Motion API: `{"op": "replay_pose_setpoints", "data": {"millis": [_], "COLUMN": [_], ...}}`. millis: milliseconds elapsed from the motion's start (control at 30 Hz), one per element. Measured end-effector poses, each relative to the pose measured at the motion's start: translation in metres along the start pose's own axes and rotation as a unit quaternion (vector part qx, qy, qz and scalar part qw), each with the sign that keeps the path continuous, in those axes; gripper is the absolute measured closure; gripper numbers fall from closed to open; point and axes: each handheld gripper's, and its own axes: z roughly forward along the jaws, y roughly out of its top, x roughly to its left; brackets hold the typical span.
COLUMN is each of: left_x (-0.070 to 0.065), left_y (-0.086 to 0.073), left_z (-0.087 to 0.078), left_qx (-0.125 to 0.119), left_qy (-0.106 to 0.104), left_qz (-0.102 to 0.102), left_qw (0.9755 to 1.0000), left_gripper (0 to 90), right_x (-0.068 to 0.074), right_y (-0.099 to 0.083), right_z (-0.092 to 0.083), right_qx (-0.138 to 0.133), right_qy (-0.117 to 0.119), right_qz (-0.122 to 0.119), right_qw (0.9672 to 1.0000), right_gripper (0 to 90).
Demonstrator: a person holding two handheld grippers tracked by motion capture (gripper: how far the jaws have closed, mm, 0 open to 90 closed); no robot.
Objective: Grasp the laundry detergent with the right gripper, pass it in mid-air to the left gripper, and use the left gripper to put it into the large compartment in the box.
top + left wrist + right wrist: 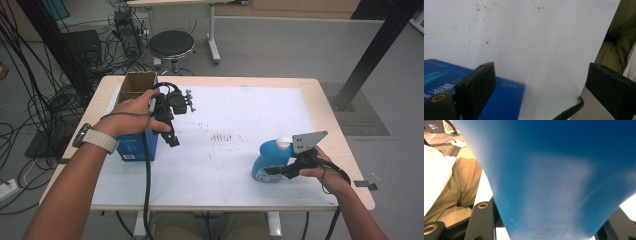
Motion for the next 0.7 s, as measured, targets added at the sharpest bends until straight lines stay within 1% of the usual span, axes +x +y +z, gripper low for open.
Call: {"op": "replay_pose_setpoints", "data": {"millis": [267, 333, 467, 700], "left_x": [0.0003, 0.0003, 0.0006, 0.0005], "left_y": [-0.0001, -0.0002, -0.0009, -0.0006], "left_z": [-0.0004, -0.0003, -0.0008, -0.0009], "left_qx": [0.0, 0.0, -0.007, -0.003], "left_qy": [0.0, 0.0, -0.001, 0.0], "left_qz": [0.001, 0.001, -0.001, -0.001], "left_qw": [1.0, 1.0, 1.0, 1.0], "left_gripper": [9.8, 9.8, 9.9, 9.7], "right_x": [-0.0001, -0.0001, -0.0002, -0.0006], "right_y": [-0.0001, -0.0001, -0.0005, 0.0001], "right_z": [0.0001, 0.0001, 0.0, 0.0001], "right_qx": [-0.001, -0.001, -0.003, 0.0], "right_qy": [0.0, 0.0, 0.0, 0.002], "right_qz": [0.001, -0.002, 0.0, 0.001], "right_qw": [1.0, 1.0, 1.0, 1.0], "right_gripper": [42.7, 42.7, 42.7, 42.8]}}
